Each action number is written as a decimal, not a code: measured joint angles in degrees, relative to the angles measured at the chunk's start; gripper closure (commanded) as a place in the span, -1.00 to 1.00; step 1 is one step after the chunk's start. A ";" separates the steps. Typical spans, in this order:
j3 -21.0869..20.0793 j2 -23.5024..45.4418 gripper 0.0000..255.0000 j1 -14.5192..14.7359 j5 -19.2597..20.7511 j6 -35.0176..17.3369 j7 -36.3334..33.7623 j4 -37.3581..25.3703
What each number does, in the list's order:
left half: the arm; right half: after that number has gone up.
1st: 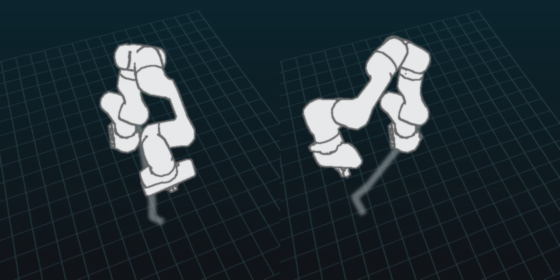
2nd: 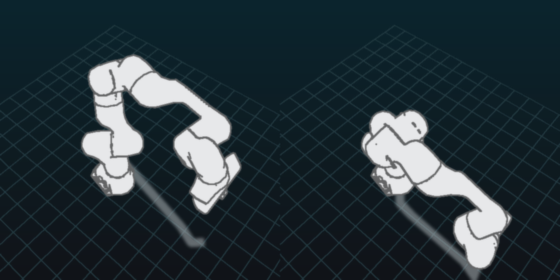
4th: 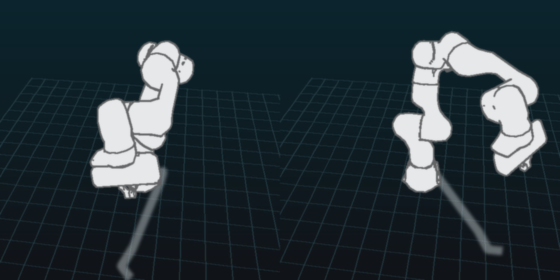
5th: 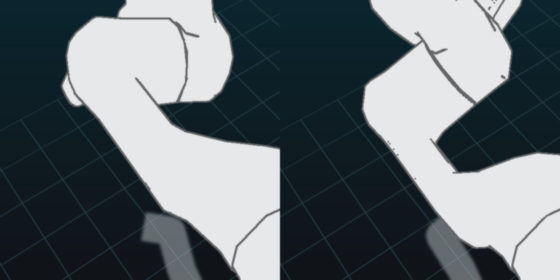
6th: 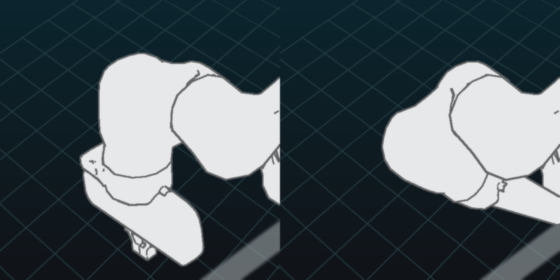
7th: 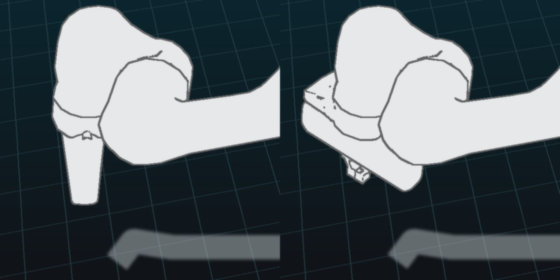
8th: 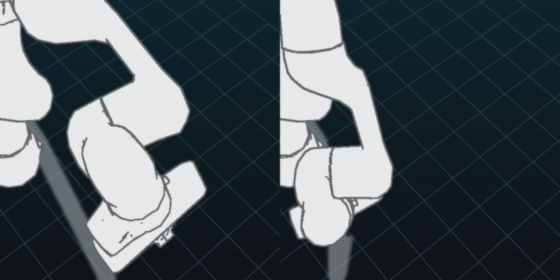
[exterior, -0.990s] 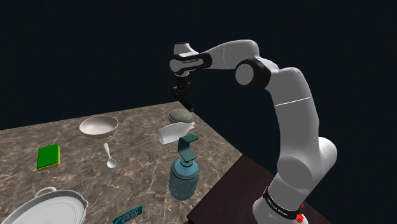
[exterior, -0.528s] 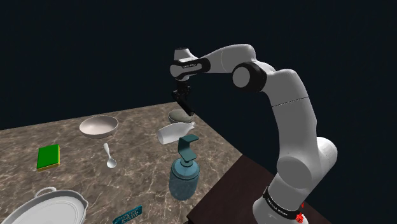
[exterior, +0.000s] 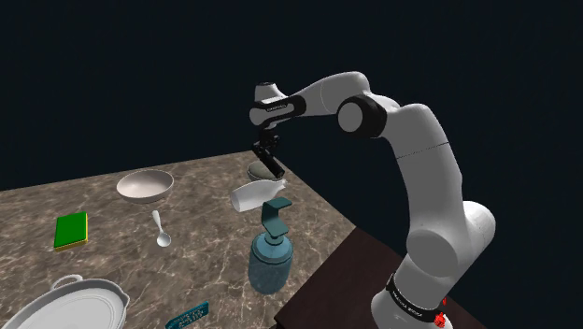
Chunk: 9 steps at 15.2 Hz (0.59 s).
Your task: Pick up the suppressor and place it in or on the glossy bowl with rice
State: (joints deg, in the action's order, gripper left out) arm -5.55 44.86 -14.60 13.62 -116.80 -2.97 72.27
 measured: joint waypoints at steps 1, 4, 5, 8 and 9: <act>0.01 0.04 1.00 -0.02 0.03 -0.37 -0.05 0.37; 0.03 0.32 1.00 0.00 0.07 -0.70 -0.11 0.37; 0.04 0.37 1.00 0.00 0.07 -0.71 -0.11 0.33; 0.04 0.41 -1.00 0.00 0.07 -0.72 -0.11 0.30; 0.04 0.41 -1.00 0.00 0.07 -0.72 -0.11 0.30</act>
